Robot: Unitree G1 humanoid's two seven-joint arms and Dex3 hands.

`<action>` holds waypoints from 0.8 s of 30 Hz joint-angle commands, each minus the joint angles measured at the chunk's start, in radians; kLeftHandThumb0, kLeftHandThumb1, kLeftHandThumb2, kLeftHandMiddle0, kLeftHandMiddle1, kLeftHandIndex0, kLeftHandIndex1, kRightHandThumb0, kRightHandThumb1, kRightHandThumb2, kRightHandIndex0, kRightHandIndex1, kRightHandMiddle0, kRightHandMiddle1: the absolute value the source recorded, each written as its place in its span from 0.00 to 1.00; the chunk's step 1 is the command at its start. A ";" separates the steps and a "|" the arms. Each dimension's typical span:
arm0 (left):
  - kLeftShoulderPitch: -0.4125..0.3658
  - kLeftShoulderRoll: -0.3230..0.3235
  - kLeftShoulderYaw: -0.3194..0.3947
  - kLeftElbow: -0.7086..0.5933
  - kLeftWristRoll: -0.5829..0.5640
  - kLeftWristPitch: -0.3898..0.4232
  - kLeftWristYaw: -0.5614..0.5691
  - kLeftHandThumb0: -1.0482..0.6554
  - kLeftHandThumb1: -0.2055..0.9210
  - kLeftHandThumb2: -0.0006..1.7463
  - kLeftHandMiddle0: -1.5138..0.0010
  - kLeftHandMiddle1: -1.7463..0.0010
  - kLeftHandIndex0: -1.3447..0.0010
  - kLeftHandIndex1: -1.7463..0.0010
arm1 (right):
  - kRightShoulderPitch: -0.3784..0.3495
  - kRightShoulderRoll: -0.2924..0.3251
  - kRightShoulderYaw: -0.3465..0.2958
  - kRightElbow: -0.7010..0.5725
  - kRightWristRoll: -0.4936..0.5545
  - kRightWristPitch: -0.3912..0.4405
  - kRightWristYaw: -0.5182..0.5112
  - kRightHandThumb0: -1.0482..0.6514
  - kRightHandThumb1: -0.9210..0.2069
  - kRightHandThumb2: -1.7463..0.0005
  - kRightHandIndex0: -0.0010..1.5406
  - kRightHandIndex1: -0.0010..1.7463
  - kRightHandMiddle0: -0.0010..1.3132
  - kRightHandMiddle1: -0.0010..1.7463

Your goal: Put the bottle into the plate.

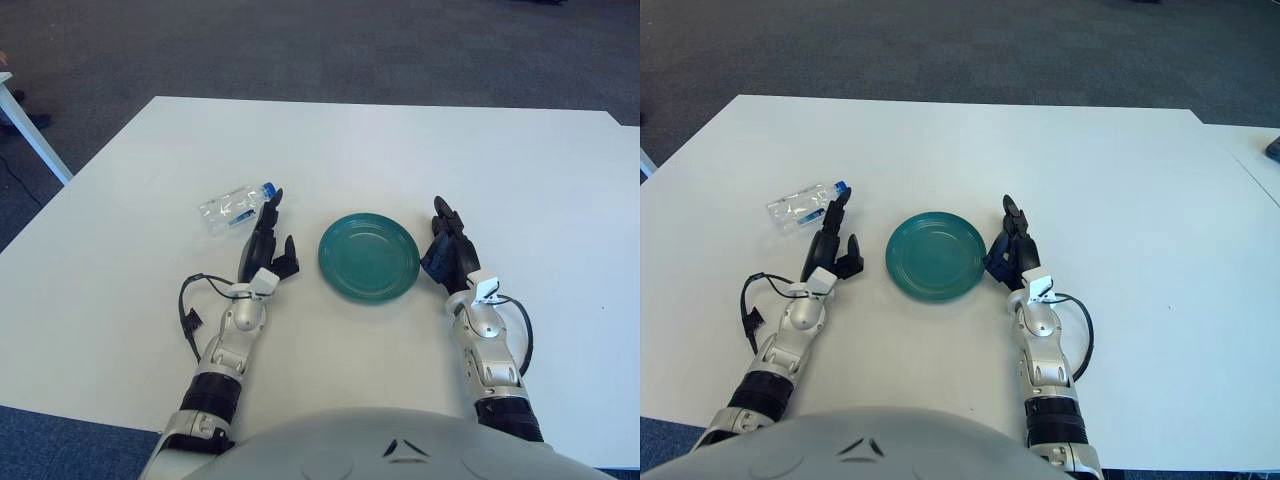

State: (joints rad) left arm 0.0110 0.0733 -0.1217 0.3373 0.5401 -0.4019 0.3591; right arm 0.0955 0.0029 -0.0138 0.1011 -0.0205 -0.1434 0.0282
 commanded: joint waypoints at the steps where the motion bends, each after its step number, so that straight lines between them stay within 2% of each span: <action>1: 0.137 0.081 -0.117 -0.060 0.397 0.193 0.292 0.00 1.00 0.67 0.90 1.00 1.00 0.90 | 0.023 0.006 -0.006 0.083 0.001 0.114 -0.021 0.04 0.00 0.31 0.00 0.00 0.00 0.05; 15: 0.168 0.108 -0.189 -0.183 0.507 0.324 0.336 0.00 1.00 0.60 0.97 1.00 1.00 0.98 | -0.008 0.006 -0.002 0.129 -0.011 0.141 -0.058 0.06 0.00 0.32 0.00 0.00 0.02 0.07; 24: 0.173 0.125 -0.216 -0.237 0.506 0.346 0.350 0.00 1.00 0.57 0.98 1.00 1.00 1.00 | -0.015 0.013 0.008 0.153 -0.024 0.139 -0.089 0.06 0.00 0.32 0.00 0.00 0.02 0.08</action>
State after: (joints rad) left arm 0.1613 0.1830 -0.3221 0.0898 1.0417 -0.0673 0.6930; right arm 0.0326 0.0087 -0.0098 0.1804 -0.0340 -0.0864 -0.0509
